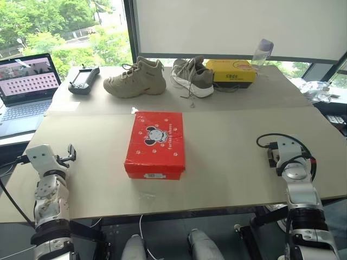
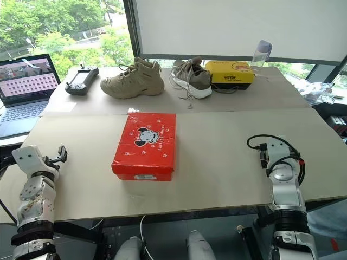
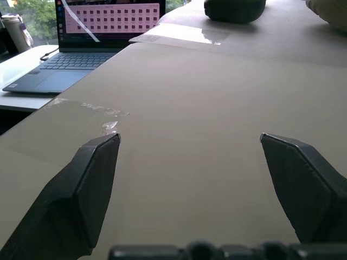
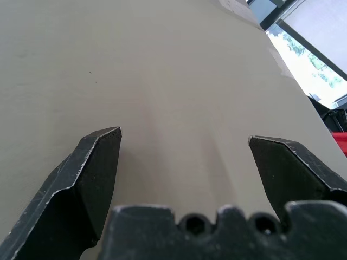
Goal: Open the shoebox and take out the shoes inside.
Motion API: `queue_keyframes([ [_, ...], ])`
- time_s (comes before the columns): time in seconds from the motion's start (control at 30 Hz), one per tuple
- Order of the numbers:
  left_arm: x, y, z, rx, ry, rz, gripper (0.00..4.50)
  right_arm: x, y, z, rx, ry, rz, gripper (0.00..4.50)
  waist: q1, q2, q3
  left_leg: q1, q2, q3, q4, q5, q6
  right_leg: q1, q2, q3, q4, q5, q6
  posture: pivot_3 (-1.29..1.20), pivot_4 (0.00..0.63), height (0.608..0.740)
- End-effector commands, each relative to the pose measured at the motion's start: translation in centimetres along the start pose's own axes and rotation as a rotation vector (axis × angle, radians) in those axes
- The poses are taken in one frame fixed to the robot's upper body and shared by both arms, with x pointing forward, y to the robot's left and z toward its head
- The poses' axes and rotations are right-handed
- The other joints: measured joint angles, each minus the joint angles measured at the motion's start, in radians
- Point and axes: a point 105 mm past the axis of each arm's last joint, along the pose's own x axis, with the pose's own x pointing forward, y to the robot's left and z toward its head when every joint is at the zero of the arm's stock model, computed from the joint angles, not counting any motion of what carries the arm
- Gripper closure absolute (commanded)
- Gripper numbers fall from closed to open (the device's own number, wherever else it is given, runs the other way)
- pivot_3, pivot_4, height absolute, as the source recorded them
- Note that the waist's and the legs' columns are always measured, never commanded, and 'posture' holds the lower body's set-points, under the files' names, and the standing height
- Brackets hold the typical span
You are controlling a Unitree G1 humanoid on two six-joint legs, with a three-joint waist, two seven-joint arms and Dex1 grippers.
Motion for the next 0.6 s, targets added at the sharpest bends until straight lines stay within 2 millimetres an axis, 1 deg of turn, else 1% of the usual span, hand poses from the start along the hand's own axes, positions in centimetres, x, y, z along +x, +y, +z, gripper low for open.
queue_keyframes([
  [0.03, 0.5, -1.1, 1.0, 0.020, -0.023, -0.085, 0.06, -0.1, -0.7, 1.4, 0.026, -0.052, -0.006, 0.00, 0.000, 0.000, 0.000, 0.000, 0.000, 0.000, 0.000, 0.000, 0.000, 0.000, 0.000, 0.000, 0.000, 0.000, 0.000, 0.00, 0.150, 0.685],
  [0.1, 1.0, -3.3, 1.7, 0.024, -0.029, -0.251, 0.06, -0.3, -0.8, 1.7, 0.080, -0.063, 0.050, 0.00, 0.000, 0.000, 0.000, 0.000, 0.000, 0.000, 0.000, 0.000, 0.000, 0.000, 0.000, 0.000, 0.000, 0.000, 0.000, 0.00, 0.150, 0.685],
  [0.17, 1.1, -4.3, 2.6, 0.049, -0.042, -0.376, 0.06, -0.5, -0.1, 3.0, 0.079, -0.108, 0.155, 0.00, 0.001, 0.000, 0.000, 0.000, 0.000, 0.000, 0.000, 0.000, 0.000, 0.000, 0.000, -0.001, 0.000, 0.000, 0.000, 0.00, 0.150, 0.685],
  [0.27, 0.7, -5.7, 3.9, 0.119, -0.040, -0.589, 0.06, -1.9, 2.6, 5.2, 0.058, -0.182, 0.420, 0.00, -0.002, 0.000, 0.001, -0.002, 0.000, 0.000, 0.000, 0.000, 0.000, -0.001, 0.000, -0.001, 0.000, 0.000, 0.000, 0.00, 0.150, 0.685],
  [0.33, 0.0, -6.7, 4.5, 0.204, -0.001, -0.782, 0.06, -3.7, 4.5, 7.0, 0.051, -0.222, 0.647, 0.00, -0.006, 0.000, 0.002, -0.003, 0.000, 0.000, -0.001, 0.000, 0.000, -0.002, 0.000, -0.001, 0.001, 0.000, 0.000, 0.00, 0.150, 0.685],
  [0.37, -0.7, -7.2, 4.8, 0.250, 0.034, -0.901, 0.01, -5.0, 5.6, 8.3, 0.050, -0.248, 0.782, 0.25, -0.007, 0.000, 0.002, -0.003, 0.000, 0.000, -0.002, 0.000, 0.000, -0.003, 0.000, -0.001, 0.001, 0.000, 0.000, 0.00, 0.150, 0.685],
  [0.4, -1.2, -7.5, 5.1, 0.292, 0.061, -0.997, 0.29, -6.2, 6.6, 9.2, 0.037, -0.273, 0.895, 0.54, -0.008, 0.001, 0.003, -0.002, 0.000, 0.000, -0.003, 0.000, 0.000, -0.003, 0.000, -0.001, 0.001, 0.000, 0.000, 0.00, 0.150, 0.685],
  [0.43, -1.6, -7.5, 5.2, 0.322, 0.085, -1.063, 0.57, -7.1, 7.4, 9.9, 0.017, -0.294, 0.981, 0.66, -0.009, 0.001, 0.004, -0.003, 0.000, -0.001, -0.003, 0.000, 0.000, -0.004, 0.000, -0.001, 0.002, 0.000, -0.001, 0.00, 0.150, 0.685],
  [0.47, -1.7, -7.6, 5.3, 0.334, 0.105, -1.100, 0.76, -7.6, 8.0, 10.3, -0.010, -0.302, 1.035, 1.03, -0.009, 0.002, 0.004, -0.003, 0.000, -0.001, -0.003, 0.000, 0.000, -0.004, 0.000, -0.002, 0.002, -0.001, -0.001, 0.00, 0.150, 0.685],
  [0.5, -1.6, -7.6, 5.4, 0.346, 0.116, -1.127, 1.22, -7.7, 8.7, 10.5, -0.043, -0.307, 1.070, 1.47, -0.008, 0.002, 0.004, -0.003, 0.000, -0.001, -0.003, 0.000, 0.000, -0.004, 0.000, -0.002, 0.001, -0.001, -0.001, 0.00, 0.150, 0.685],
  [0.53, -1.6, -7.7, 5.5, 0.359, 0.130, -1.150, 1.46, -7.8, 9.4, 10.7, -0.077, -0.312, 1.097, 1.71, -0.004, 0.001, 0.004, -0.003, 0.000, -0.001, -0.003, 0.000, 0.000, -0.004, 0.000, -0.002, 0.001, -0.001, -0.001, 0.00, 0.150, 0.685],
  [0.57, -1.5, -7.8, 5.4, 0.376, 0.144, -1.172, 1.88, -7.8, 10.5, 10.9, -0.111, -0.315, 1.128, 2.16, -0.002, 0.001, 0.004, -0.003, 0.000, -0.001, -0.003, 0.000, 0.000, -0.004, 0.000, -0.002, 0.001, -0.001, -0.001, 0.00, 0.150, 0.685],
  [0.6, -1.4, -7.9, 5.4, 0.394, 0.155, -1.191, 2.20, -7.9, 11.5, 11.1, -0.146, -0.323, 1.159, 2.48, -0.002, 0.001, 0.004, -0.003, 0.000, -0.001, -0.002, 0.000, 0.000, -0.004, 0.000, -0.003, 0.001, -0.001, -0.001, 0.00, 0.150, 0.685],
])
